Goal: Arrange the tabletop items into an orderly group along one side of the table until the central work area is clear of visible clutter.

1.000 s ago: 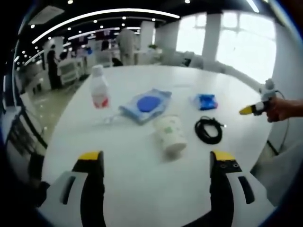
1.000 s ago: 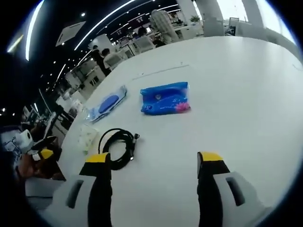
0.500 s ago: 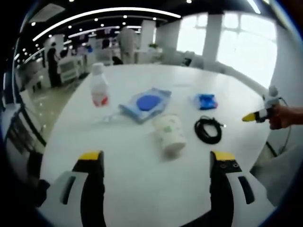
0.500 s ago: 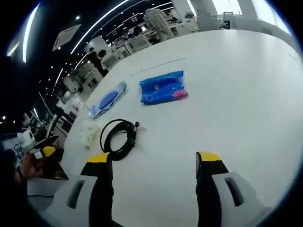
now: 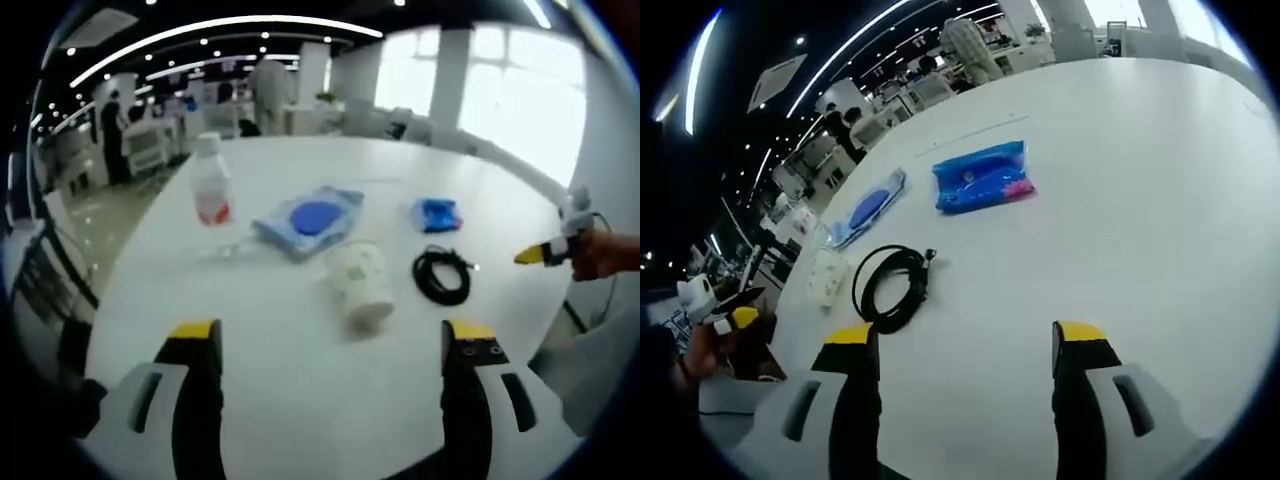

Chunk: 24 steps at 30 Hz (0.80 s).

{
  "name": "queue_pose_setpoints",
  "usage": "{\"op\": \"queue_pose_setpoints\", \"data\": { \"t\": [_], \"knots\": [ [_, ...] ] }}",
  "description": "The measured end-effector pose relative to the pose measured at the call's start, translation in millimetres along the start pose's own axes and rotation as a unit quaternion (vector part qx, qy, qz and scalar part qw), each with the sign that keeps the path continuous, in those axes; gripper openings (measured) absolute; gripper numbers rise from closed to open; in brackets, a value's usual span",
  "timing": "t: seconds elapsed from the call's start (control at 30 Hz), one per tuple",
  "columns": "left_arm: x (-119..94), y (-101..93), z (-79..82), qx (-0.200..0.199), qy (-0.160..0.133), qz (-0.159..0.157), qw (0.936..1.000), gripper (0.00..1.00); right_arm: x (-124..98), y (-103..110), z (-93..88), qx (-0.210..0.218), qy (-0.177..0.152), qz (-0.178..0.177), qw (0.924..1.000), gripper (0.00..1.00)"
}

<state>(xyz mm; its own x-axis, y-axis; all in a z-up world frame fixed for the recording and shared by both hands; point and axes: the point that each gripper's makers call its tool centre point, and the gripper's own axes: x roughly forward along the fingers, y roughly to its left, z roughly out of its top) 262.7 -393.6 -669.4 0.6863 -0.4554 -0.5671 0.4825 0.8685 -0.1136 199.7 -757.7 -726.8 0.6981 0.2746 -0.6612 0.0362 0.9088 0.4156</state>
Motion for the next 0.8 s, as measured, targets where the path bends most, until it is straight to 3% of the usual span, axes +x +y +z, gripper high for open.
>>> {"op": "queue_pose_setpoints", "data": {
  "t": [0.17,0.33,0.8],
  "knots": [
    [0.7,1.3,-1.7,-0.01,0.003,0.002,0.9999,0.87,2.0,7.0,0.9,-0.001,0.003,0.002,1.0,0.69],
    [0.2,-4.6,0.7,0.018,0.003,0.002,0.9998,0.87,1.2,13.1,2.8,-0.012,0.008,0.007,0.9999,0.69],
    [-3.1,2.7,6.7,-0.004,-0.008,0.007,0.9999,0.87,7.5,34.2,28.9,-0.049,0.009,0.026,0.9984,0.68]
  ]
}}
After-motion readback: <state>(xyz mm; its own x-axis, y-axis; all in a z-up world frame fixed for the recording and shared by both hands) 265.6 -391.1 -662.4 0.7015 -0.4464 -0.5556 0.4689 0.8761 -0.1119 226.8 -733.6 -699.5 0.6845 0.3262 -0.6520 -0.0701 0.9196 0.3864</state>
